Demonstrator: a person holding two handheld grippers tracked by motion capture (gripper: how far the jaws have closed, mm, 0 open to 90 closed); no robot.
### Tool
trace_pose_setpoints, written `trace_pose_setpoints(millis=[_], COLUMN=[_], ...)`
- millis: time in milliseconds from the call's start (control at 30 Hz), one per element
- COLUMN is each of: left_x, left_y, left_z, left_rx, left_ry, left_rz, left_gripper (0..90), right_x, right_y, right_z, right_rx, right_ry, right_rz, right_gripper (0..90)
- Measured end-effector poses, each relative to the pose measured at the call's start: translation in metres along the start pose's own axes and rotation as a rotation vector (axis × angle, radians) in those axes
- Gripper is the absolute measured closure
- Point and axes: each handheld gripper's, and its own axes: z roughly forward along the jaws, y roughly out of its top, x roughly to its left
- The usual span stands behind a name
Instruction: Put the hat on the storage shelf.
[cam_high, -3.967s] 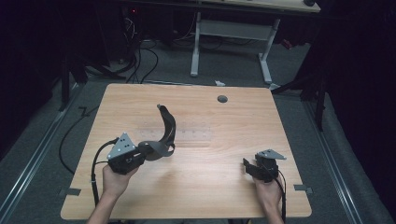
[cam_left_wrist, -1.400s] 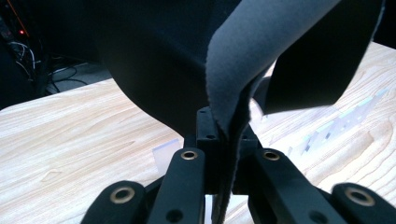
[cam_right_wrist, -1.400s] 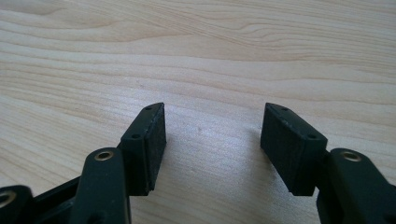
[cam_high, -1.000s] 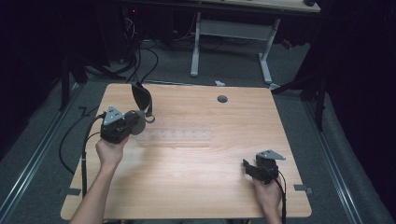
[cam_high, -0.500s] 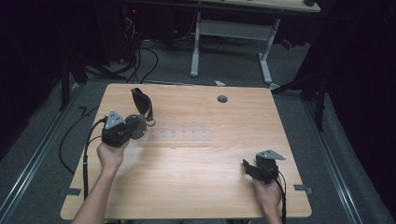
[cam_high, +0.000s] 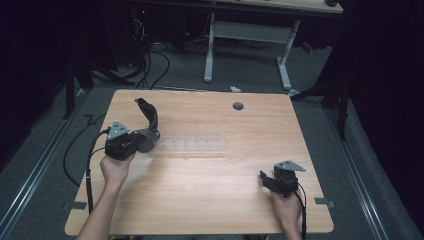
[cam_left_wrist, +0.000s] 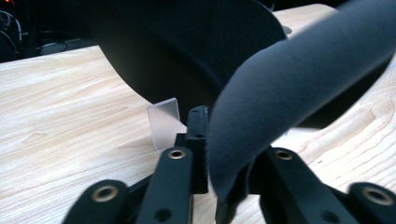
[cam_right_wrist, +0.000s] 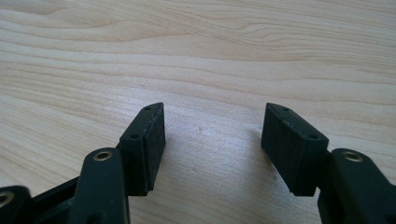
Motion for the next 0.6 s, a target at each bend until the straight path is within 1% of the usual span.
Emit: trace_pose_setpoints(millis=[167, 267, 367, 433, 533, 600], left_x=[0.003, 0.004, 0.005, 0.006, 0.006, 0.006], left_y=[0.001, 0.002, 0.003, 0.004, 0.006, 0.006], left_z=[-0.004, -0.008, -0.013, -0.017, -0.023, -0.027], left_rx=[-0.012, -0.016, -0.012, -0.003, -0.011, -0.013], left_ry=[0.022, 0.036, 0.041, 0.040, 0.034, 0.033], left_rz=[-0.027, -0.031, -0.041, -0.045, -0.052, -0.064], left_gripper=[64.8, 55.0, 48.2, 45.6, 43.0, 42.2], right_x=[0.000, 0.000, 0.000, 0.000, 0.000, 0.000], right_y=[0.000, 0.000, 0.000, 0.000, 0.000, 0.000], right_z=[0.000, 0.000, 0.000, 0.000, 0.000, 0.000], right_rx=[0.000, 0.000, 0.000, 0.000, 0.000, 0.000], right_ry=[0.001, 0.001, 0.001, 0.001, 0.000, 0.001], right_rz=[0.000, -0.001, 0.000, 0.000, 0.000, 0.000], right_gripper=[40.1, 40.0, 40.1, 40.1, 40.0, 40.1])
